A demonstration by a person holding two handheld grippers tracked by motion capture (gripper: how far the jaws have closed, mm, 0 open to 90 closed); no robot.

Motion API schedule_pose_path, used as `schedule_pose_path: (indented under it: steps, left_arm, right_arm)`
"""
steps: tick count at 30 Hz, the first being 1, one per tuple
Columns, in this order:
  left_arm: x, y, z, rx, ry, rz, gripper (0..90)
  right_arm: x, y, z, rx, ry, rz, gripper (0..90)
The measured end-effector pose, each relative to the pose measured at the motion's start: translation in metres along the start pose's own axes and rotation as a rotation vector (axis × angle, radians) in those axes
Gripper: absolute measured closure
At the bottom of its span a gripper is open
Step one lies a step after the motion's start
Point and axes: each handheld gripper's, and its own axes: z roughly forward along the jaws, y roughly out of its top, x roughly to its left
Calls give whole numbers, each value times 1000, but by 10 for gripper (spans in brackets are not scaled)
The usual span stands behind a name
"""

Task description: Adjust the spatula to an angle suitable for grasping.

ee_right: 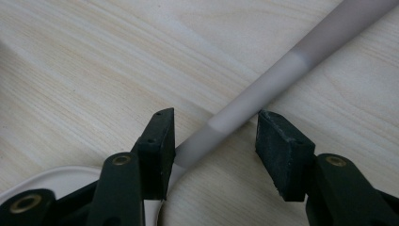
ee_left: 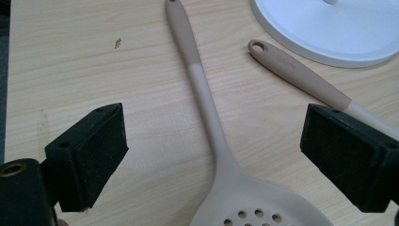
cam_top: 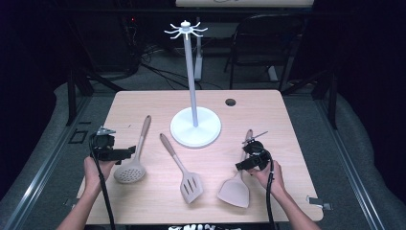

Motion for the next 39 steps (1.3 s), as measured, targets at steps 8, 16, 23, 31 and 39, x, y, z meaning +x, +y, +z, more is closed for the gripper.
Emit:
schedule_pose_path:
  steps: [8, 16, 23, 31, 39]
  left_arm:
    - [0, 0, 0, -2, -1, 1, 76]
    - [0, 0, -1, -2, -1, 0, 77]
    - [0, 0, -1, 1, -2, 4, 77]
    - [0, 0, 0, 10, 2, 9, 79]
    - [0, 0, 1, 18, 4, 11, 80]
  right_arm:
    - [-2, 1, -2, 16, 5, -10, 503]
    - [-4, 0, -3, 19, -8, -14, 523]
    - [-7, -2, -6, 40, -12, -33, 546]
    - [-9, -3, -9, 58, -35, -46, 572]
    - [-5, -6, -9, 40, -12, -70, 608]
